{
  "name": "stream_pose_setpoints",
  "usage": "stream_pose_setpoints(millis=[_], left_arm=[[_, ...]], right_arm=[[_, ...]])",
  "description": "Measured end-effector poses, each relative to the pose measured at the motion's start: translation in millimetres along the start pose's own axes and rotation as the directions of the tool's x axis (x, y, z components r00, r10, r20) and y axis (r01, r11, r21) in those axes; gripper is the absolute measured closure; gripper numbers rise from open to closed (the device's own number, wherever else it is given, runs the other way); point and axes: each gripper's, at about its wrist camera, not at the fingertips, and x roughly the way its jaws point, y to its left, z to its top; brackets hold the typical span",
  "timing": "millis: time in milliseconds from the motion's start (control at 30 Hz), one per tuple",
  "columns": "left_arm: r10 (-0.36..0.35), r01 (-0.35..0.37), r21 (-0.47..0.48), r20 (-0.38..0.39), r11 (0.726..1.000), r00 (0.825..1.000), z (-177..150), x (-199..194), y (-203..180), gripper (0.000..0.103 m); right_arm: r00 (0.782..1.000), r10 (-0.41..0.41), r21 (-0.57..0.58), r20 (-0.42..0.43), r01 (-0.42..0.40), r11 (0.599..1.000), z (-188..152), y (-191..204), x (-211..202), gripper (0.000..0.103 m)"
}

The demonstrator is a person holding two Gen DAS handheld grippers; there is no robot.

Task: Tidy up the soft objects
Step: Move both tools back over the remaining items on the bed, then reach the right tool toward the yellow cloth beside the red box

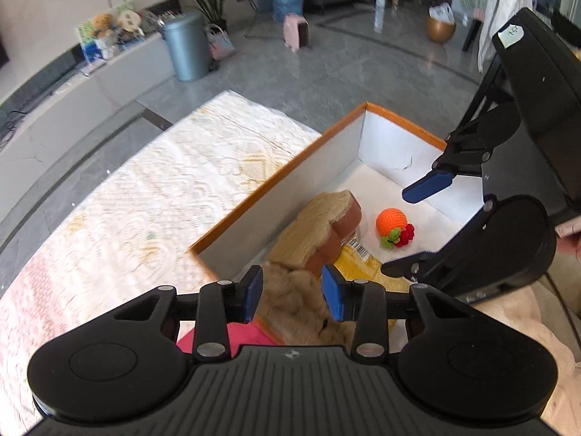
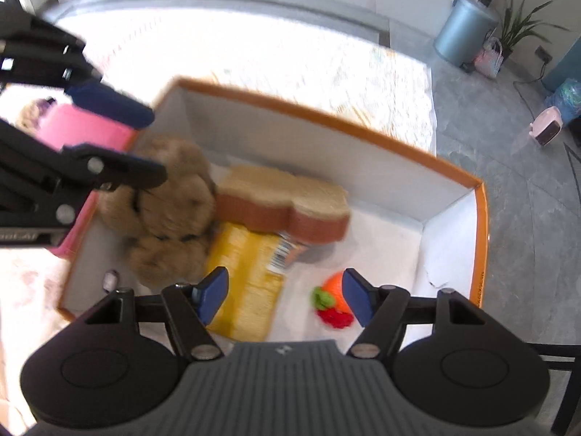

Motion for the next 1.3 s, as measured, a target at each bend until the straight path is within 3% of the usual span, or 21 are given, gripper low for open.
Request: stream_pose_setpoints(millis=[133, 267, 533, 733, 833, 1033, 1300], left_arm=[[0.044, -0.042, -0.043, 0.055, 0.998, 0.998, -27.2, -38.2, 12.9, 0.057], [0.118, -0.104, -0.151, 0.088, 0.983, 0.989, -61.8, -70.5, 31.2, 0.057], [0.243, -0.196, -0.37, 0.084, 0.908, 0.966, -137.1, -109.0, 65.2, 0.057], [0.261, -0.202, -0.479, 0.06, 0.854, 0.963, -192.7, -128.2, 79.3, 0.057], [0.272, -0.209, -0.528, 0.044, 0.823, 0.961, -223.4, -128.1, 86.3, 0.057], [0.287, -0.213, -0.604, 0.027, 0.768, 0.958, -259.8, -107.5, 86.6, 0.058], [0.295, -0.206, -0.641, 0.033, 0.74, 0.955, -282.6, -89.7, 92.5, 0.058]], right_arm=[[0.994, 0.023, -0.012, 0.105, -0.022, 1.0, 2.3, 30.4, -29.2, 0.035], [0.982, 0.088, 0.011, 0.165, -0.091, 0.996, 7.8, 61.1, -48.6, 0.039], [0.941, 0.182, 0.007, 0.284, -0.192, 0.981, 8.5, 144.0, -69.1, 0.04], [0.917, 0.227, 0.037, 0.327, -0.252, 0.967, -7.7, 207.9, -60.5, 0.04], [0.919, 0.217, 0.085, 0.33, -0.258, 0.962, -19.5, 232.7, -48.0, 0.04], [0.942, 0.132, 0.176, 0.308, -0.192, 0.965, -32.4, 264.5, -7.7, 0.039], [0.962, 0.081, 0.291, 0.263, -0.158, 0.944, -26.9, 270.7, 40.5, 0.038]])
